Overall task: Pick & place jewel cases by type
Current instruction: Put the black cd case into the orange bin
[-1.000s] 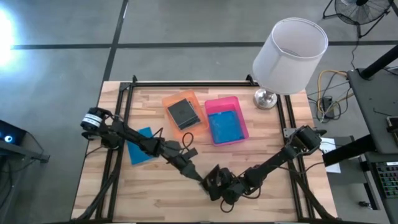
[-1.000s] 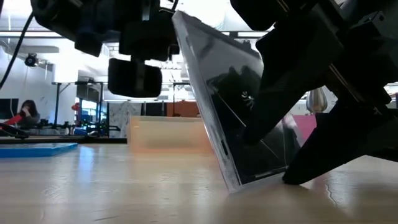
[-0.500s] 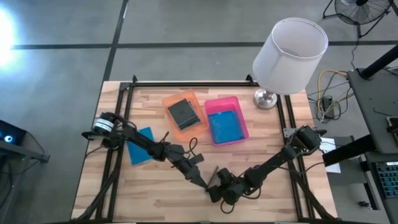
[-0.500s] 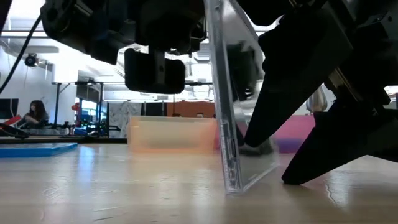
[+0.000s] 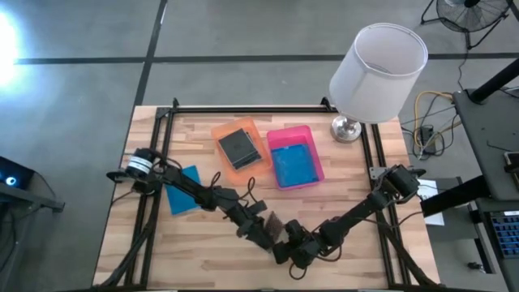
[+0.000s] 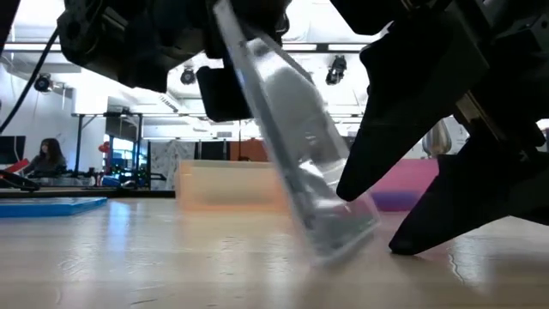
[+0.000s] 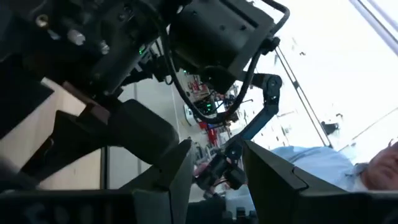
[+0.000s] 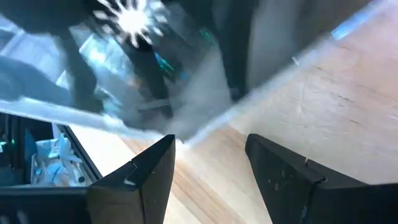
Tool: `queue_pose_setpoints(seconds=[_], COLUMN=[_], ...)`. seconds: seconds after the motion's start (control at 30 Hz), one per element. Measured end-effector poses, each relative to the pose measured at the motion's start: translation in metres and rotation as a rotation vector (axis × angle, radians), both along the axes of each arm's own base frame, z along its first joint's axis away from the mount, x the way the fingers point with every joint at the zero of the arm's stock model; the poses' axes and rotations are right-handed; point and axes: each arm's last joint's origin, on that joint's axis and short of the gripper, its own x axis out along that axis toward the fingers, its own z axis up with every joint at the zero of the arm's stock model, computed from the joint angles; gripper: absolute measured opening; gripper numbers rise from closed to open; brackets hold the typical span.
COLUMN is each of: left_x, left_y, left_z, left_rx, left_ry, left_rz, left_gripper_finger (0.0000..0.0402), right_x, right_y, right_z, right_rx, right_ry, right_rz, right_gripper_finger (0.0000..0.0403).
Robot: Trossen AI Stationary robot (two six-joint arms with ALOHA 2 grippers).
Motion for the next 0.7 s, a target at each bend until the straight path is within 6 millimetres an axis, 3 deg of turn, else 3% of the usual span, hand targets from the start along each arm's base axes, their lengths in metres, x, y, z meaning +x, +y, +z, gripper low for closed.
queue_pose_setpoints(seconds=[0.13,0.27,0.47,0.7], left_x=[0.002,0.008,0.025,0.025], left_y=[-0.001,-0.003,-0.01,-0.012], left_z=[-0.004,0.008,0.015,0.018], left_rx=[-0.004,-0.078,-0.1,-0.103], left_ry=[-0.068,-0.188,-0.221,-0.229], left_rz=[0.002,0.006,-0.017,-0.043], left_gripper_finger=[0.0124,0.0124,0.0124,0.0124], right_x=[0.0,0.002,0.004,-0.003], right_y=[0.0,0.002,0.004,0.01], right_z=[0.002,0.004,0.005,0.004], right_rx=[0.006,0.023,0.038,0.028], right_ry=[-0.018,-0.046,-0.076,-0.08], right_rz=[-0.024,-0.021,-0.023,-0.056], right_gripper_finger=[0.0203,0.0203,0.0203,0.0203])
